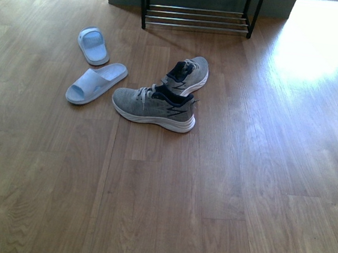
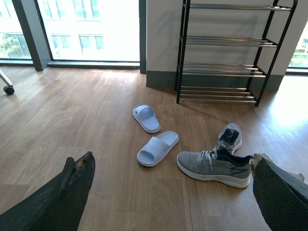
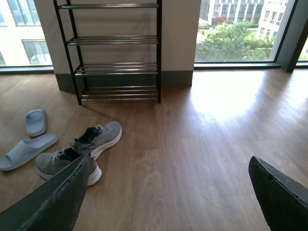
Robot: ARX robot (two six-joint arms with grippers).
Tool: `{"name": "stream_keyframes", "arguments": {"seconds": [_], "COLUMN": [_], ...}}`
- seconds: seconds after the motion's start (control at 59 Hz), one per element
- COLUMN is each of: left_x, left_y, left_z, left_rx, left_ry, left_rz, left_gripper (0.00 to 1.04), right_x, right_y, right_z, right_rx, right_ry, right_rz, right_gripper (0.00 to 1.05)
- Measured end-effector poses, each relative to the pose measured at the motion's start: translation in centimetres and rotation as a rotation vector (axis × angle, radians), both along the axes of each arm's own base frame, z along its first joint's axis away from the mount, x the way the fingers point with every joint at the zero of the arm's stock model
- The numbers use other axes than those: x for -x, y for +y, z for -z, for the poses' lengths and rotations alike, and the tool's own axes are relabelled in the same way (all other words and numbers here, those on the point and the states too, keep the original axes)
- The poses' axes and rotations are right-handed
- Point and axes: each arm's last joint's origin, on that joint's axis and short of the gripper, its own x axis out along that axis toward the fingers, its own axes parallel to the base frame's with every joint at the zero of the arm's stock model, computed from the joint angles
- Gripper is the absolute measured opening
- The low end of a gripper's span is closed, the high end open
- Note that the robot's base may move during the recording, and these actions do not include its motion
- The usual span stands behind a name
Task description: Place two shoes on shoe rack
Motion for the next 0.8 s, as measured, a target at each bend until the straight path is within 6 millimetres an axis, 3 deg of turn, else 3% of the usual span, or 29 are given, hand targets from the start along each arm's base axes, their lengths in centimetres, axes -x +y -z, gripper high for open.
{"name": "stream_keyframes", "arguments": {"seconds": [0.796], "left_x": [0.00], "left_y": [0.00], "left_z": [0.00], "left_rx": [0.000], "left_ry": [0.000], "left_rz": [0.000], "left_gripper": [0.95], "right_x": [0.00], "right_y": [0.00], "right_z": [0.00], "right_rx": [0.000], "right_ry": [0.000], "right_rz": [0.000], "right_gripper": [0.96]}}
